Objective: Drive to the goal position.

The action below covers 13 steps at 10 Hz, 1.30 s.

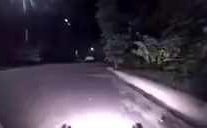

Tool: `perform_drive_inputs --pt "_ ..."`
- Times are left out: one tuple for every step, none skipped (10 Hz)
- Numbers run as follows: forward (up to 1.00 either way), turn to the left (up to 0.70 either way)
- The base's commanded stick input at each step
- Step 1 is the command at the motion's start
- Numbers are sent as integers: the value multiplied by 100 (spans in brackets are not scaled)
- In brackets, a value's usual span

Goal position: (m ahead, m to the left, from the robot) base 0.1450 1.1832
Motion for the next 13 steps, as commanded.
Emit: perform_drive_inputs --pt "45 2" --pt "45 17" --pt "45 27" --pt "45 27" --pt "45 12" --pt "45 0" --pt "45 0" --pt "45 0" --pt "45 0" --pt "45 0" --pt "45 4" --pt "45 26" --pt "45 27"
